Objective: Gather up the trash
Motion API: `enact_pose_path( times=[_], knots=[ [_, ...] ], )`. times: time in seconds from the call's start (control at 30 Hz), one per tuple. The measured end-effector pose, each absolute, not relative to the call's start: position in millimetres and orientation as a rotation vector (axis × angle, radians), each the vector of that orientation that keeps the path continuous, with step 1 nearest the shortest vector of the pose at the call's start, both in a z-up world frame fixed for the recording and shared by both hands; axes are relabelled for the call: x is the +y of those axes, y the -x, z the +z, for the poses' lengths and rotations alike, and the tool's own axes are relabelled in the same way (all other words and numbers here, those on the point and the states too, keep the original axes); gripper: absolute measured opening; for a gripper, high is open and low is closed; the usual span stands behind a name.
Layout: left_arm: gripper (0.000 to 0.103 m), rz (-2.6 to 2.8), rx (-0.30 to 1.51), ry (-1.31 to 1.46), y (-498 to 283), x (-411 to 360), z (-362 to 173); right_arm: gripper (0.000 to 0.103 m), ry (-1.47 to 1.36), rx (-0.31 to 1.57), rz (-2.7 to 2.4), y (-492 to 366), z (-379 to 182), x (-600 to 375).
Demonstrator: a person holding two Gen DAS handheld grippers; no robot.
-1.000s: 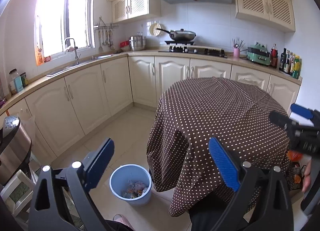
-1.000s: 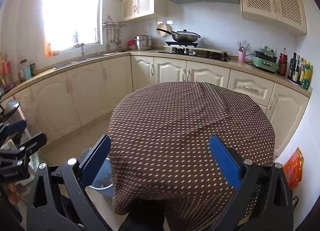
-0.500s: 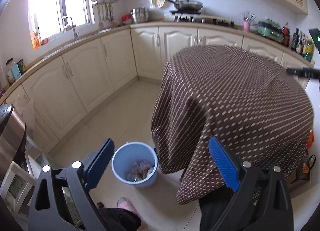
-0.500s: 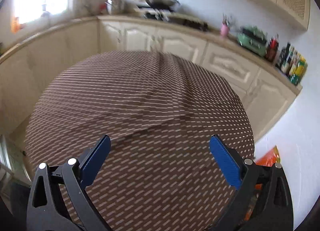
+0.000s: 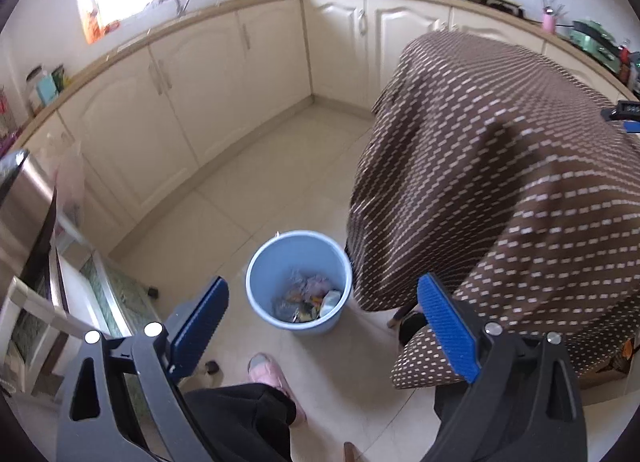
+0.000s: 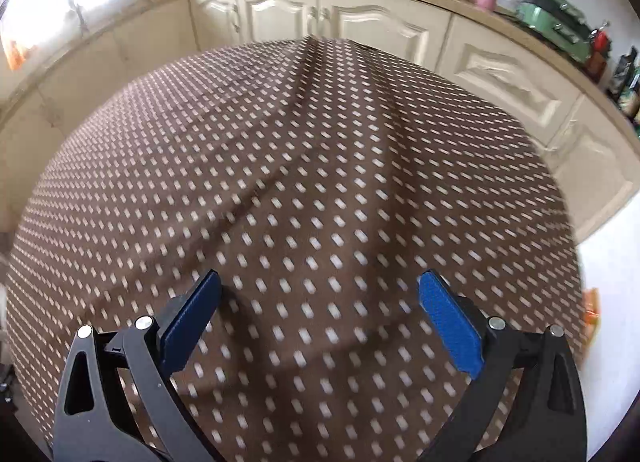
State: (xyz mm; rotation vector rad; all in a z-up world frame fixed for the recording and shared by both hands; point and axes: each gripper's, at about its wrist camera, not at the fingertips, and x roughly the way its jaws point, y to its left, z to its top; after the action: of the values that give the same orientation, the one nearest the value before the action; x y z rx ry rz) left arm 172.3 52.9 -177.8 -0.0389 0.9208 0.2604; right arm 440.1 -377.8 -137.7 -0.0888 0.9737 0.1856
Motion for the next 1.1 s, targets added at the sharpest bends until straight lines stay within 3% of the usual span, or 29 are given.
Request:
enact_pose_path(
  times=[0.8,1.1],
  knots=[
    [0.093,0.407,1.251,0.355,-199.7,187.5,-347.6,0.097,0.085,0.964,0.192,-441.8,-138.3,-381.8],
    [0.093,0.430,1.308,0.389,-206.9,214.1,-378.8,0.097,0.085,0.964,0.192,-442.0,-138.0,-381.3]
  ],
)
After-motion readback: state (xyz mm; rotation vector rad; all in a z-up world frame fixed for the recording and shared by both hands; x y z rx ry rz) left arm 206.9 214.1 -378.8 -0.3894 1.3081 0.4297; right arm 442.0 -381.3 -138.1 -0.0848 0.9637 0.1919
